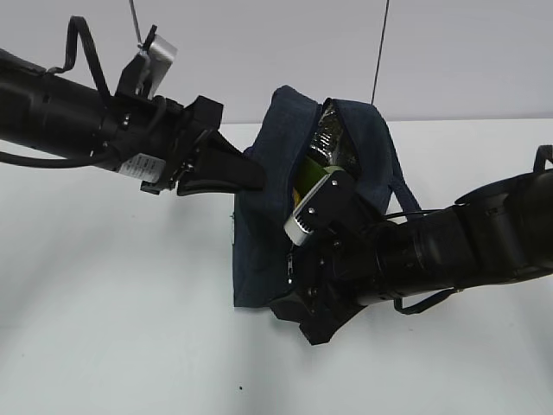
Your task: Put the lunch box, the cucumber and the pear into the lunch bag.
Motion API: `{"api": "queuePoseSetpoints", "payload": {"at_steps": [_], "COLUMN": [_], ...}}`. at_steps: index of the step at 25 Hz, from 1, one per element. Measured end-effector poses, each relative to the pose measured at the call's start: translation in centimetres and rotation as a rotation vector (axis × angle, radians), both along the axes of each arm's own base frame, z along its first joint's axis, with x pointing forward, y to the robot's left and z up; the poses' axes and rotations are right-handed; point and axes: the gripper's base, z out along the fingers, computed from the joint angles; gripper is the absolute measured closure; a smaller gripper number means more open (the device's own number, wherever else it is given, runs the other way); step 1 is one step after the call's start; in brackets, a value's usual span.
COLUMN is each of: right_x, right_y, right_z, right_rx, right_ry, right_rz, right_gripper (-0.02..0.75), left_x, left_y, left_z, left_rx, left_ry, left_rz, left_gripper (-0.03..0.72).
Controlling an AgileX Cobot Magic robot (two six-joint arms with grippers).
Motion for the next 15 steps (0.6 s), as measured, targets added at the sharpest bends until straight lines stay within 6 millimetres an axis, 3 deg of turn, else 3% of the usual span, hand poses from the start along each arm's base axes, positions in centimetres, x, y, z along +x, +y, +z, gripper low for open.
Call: {"api": "queuePoseSetpoints", "payload": {"at_steps": [9,15], "right_x": [0.13,0.21], "right_y": [-0.20,-0.34], "right_z": [-0.15,-0.23], "right_rx": [-0.029,-0.044], "right_ry": [-0.005,-0.007], "right_rz": [-0.020,-0.032], "right_gripper": [0.303,0.479], "left_x": [0.01,0.02], "left_y": [-0.10,-0.11], "left_z": [0.04,0.06], "left_rx": [-0.006,-0.008], "left_ry": [0.001,0.002], "left_rz": [0.005,0.007], "left_gripper": [0.679,0.679]}}
